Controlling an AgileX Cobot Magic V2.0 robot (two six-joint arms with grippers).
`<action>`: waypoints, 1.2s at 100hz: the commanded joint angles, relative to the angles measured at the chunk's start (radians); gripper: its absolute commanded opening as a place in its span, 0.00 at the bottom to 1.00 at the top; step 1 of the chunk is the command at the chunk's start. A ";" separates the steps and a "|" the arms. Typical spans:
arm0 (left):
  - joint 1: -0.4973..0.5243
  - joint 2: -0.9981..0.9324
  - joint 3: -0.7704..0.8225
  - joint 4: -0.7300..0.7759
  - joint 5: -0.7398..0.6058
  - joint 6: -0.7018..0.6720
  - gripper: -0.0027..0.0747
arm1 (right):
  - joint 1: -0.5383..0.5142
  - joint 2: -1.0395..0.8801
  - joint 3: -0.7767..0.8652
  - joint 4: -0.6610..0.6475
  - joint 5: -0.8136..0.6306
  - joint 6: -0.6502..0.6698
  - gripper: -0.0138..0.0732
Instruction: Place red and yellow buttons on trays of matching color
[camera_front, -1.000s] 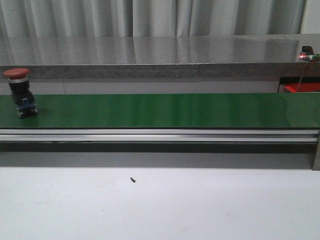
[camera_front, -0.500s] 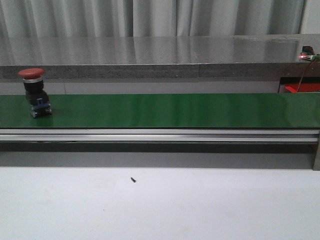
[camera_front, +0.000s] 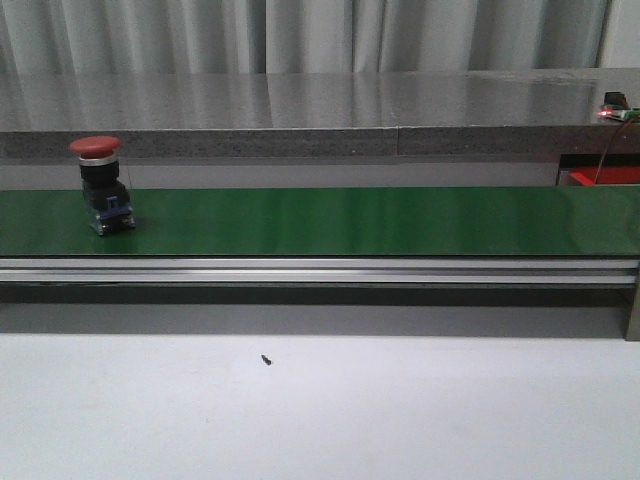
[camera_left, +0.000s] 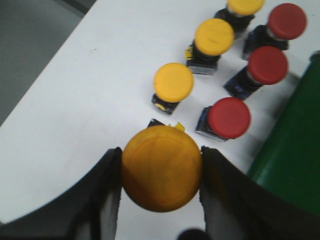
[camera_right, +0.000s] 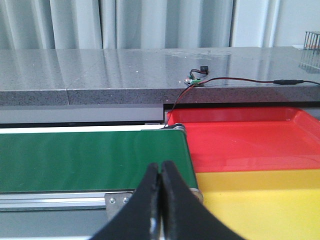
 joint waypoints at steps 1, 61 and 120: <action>-0.061 -0.048 -0.044 -0.026 -0.019 -0.007 0.19 | -0.003 -0.013 -0.018 -0.013 -0.071 -0.006 0.04; -0.327 0.061 -0.119 -0.098 0.024 -0.007 0.19 | -0.003 -0.013 -0.018 -0.013 -0.071 -0.006 0.04; -0.327 0.069 -0.137 -0.098 0.058 0.002 0.84 | -0.003 -0.013 -0.018 -0.013 -0.071 -0.006 0.04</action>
